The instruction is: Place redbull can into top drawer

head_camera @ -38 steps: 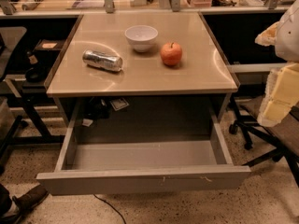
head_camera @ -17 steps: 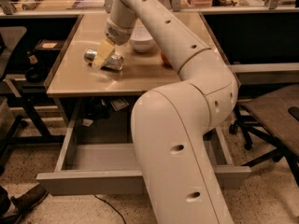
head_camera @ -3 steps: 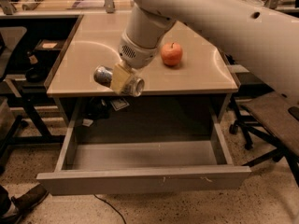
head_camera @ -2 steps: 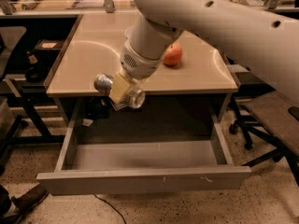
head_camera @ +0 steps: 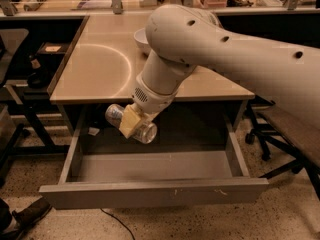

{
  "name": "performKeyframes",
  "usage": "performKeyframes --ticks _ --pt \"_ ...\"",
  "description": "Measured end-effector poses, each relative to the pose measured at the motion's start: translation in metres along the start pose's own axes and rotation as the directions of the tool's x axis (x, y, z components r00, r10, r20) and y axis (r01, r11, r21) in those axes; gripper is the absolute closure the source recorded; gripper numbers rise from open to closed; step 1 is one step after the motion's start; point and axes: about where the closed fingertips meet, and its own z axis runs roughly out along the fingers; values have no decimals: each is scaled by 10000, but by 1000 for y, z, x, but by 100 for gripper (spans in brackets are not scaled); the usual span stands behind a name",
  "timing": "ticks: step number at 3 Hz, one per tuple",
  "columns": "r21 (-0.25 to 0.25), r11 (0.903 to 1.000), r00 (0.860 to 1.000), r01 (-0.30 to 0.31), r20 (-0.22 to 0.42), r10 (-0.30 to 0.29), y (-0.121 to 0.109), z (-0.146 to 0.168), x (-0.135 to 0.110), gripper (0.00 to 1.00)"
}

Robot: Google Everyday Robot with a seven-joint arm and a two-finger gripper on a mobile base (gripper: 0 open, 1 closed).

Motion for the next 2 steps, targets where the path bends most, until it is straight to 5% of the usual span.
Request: performKeyframes --ticks 2 --pt "510 9911 9923 -1234 -14 1236 -20 50 27 100"
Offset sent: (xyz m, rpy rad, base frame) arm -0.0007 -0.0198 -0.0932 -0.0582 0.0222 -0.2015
